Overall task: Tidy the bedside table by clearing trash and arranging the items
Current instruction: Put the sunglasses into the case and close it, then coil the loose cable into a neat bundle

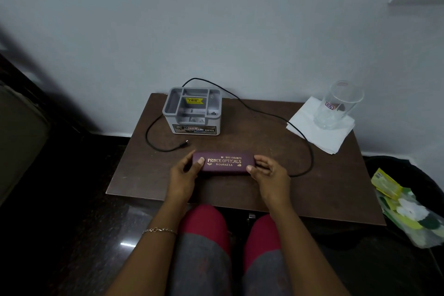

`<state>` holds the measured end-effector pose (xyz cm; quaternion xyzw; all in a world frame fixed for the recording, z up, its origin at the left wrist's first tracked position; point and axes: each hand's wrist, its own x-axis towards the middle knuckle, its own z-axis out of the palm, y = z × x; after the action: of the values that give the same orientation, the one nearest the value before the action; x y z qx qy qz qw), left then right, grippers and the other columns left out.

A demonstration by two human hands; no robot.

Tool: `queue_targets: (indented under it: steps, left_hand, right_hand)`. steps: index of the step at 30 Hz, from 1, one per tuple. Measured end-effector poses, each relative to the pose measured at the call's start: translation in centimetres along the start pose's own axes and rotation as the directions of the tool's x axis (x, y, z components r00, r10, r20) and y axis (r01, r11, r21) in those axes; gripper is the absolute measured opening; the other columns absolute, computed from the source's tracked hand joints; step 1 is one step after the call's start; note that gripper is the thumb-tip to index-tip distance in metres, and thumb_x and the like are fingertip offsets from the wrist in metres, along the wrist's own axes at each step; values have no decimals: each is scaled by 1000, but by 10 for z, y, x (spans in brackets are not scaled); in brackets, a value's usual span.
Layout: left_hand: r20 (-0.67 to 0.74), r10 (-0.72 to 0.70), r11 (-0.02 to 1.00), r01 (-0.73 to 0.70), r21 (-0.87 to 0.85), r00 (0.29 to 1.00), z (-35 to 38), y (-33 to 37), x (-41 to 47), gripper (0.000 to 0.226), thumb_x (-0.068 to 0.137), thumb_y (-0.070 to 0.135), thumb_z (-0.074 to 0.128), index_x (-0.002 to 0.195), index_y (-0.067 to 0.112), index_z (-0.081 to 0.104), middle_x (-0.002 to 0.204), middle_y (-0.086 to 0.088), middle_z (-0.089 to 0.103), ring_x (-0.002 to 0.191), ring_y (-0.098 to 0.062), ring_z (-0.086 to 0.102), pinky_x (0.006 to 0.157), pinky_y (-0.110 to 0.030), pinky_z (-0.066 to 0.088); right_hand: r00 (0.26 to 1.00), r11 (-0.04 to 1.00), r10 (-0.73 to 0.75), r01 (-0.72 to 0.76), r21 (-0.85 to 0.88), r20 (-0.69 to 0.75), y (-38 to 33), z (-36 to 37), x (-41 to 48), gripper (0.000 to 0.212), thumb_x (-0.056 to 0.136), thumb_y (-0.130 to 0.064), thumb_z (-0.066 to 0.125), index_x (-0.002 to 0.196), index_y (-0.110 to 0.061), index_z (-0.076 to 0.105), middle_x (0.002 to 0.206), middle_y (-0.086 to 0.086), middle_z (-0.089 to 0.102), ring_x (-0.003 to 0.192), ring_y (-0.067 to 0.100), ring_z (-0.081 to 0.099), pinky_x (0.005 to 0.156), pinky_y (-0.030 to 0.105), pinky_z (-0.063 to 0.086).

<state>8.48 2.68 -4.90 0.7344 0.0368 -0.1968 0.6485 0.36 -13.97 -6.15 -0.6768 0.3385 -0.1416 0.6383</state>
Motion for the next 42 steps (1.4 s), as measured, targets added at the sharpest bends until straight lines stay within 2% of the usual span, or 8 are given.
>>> queue_targets:
  steps: [6,10,15,22,25,31,37,42]
  left_hand:
    - [-82,67,995,-72,-65,994,14,8,0,40,85,8,63,124,11,52,113,-5,60,102,-15,60,73,-16,55]
    - [24,165,986,-165,8,986,38,19,4,44,84,5,64,125,14,54,103,8,65,92,3,63,85,-18,53]
    - [127,162,978,-176,109,979,73,24,24,69,80,9,65,143,6,34,138,-10,51,125,-19,51,108,-42,40]
    - [159,187,887,-236,397,969,103,19,51,75,85,9,63,147,7,21,152,-12,30,140,-25,29,116,-35,23]
    - [132,201,840,-240,487,971,108,22,60,77,86,10,61,148,4,15,152,-15,26,140,-26,26,113,-31,22]
    - [94,182,748,-200,633,979,118,23,76,87,87,19,61,148,5,1,156,-15,14,144,-29,18,116,-40,22]
    - [83,193,710,-197,675,978,120,26,87,95,84,17,65,148,8,-4,158,-12,8,144,-28,16,114,-37,21]
    - [77,215,749,-215,626,974,121,24,81,101,82,14,67,147,8,-10,159,-13,0,146,-27,9,116,-34,15]
  right_hand:
    - [995,998,-40,45,52,-91,-10,-10,1,35,81,-7,67,115,-12,63,103,-1,65,95,10,62,80,15,49]
    - [977,994,-62,80,77,-204,-14,-16,12,39,82,-7,66,120,-10,60,108,2,65,98,10,62,83,12,50]
    - [949,988,-97,127,83,-300,-20,-24,37,44,81,0,65,124,-2,56,110,3,62,99,9,58,74,-2,43]
    - [946,994,-94,73,-77,-312,-10,-30,76,43,80,-2,66,121,-3,58,118,13,65,109,21,61,81,8,42]
    - [949,991,-99,69,-111,-298,-11,-26,88,44,81,-3,66,124,-1,55,122,15,62,111,23,59,68,-7,35]
    - [945,968,-181,123,-220,-271,-14,-18,106,42,81,-7,67,121,-3,57,120,13,62,105,19,58,74,2,36]
    - [942,946,-212,130,-296,-262,-17,-14,118,43,80,-14,68,121,-6,57,120,13,63,110,27,57,99,39,43]
    - [950,962,-193,134,-236,-246,-17,-16,115,42,79,-8,69,119,-4,57,114,13,64,104,25,60,82,14,39]
